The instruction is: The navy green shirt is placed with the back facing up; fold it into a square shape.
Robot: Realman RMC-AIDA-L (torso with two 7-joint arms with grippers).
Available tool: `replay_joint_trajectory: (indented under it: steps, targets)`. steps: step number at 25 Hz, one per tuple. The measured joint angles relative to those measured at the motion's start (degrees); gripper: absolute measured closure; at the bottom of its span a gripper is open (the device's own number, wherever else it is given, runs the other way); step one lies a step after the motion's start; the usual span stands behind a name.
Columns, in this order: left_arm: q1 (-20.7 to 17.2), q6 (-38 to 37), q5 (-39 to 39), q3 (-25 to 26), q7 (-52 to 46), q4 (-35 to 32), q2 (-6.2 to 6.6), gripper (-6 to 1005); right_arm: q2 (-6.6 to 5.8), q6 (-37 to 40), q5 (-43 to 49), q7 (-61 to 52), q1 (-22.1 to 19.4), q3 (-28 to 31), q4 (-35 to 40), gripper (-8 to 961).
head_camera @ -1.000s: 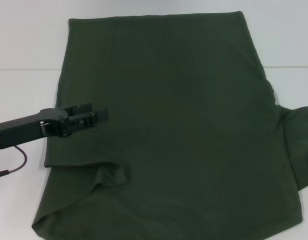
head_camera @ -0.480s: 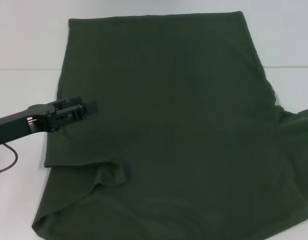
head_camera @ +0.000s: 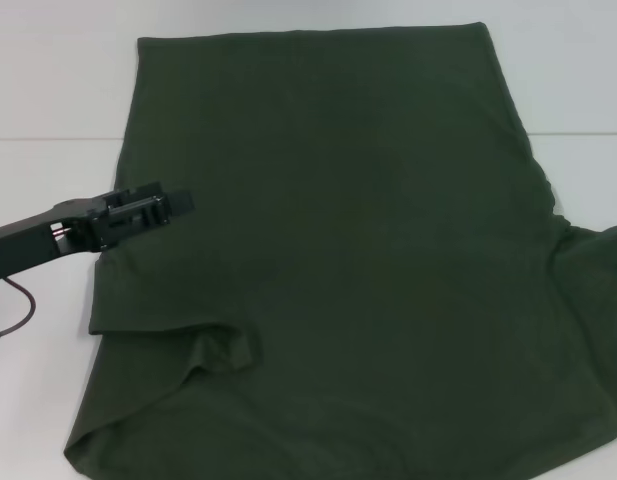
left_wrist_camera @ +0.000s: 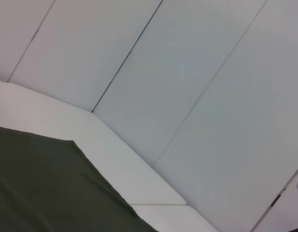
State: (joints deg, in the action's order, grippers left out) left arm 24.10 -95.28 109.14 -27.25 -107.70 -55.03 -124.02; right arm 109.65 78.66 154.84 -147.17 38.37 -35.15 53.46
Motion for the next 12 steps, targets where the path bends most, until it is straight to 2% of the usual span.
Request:
replay_joint_trajectory:
  steps: [6,12]
  targets:
    - [0.3,0.5,0.0,0.9,-0.1,0.0,0.06,247,1.15,8.8,-2.2,0.0,2.5,-0.7,4.1,934]
    - [0.4,0.6,0.0,1.5,-0.1,0.2,0.38,246,2.46,11.6,-2.7,0.1,6.0,-2.6,3.5,934]
